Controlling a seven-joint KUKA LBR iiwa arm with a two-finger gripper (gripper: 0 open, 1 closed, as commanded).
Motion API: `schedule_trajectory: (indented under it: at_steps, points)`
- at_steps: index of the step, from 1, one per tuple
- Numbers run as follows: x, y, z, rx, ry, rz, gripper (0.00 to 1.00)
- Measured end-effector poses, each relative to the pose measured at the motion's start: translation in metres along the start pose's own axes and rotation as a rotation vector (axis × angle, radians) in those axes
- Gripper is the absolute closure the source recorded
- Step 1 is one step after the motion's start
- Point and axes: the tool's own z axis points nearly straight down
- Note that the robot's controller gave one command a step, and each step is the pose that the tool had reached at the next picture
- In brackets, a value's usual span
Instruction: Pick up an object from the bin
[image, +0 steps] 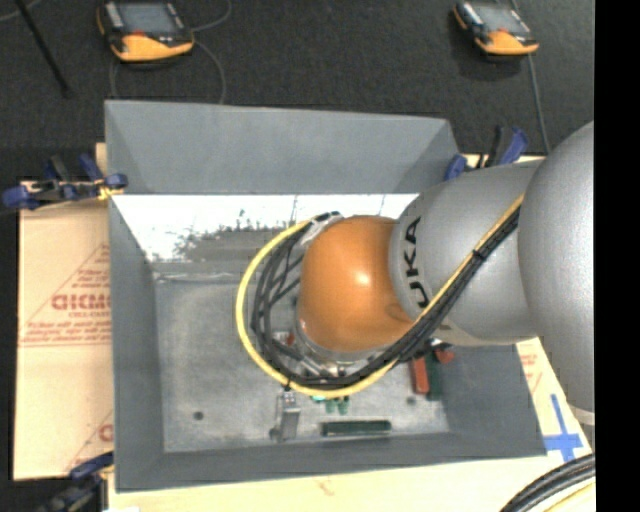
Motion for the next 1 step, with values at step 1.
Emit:
schedule_trajectory:
  at_steps: [1]
  points:
    - [-0.0299,-0.0858,0.0262,0.005,-0.007,-0.08,0.0]
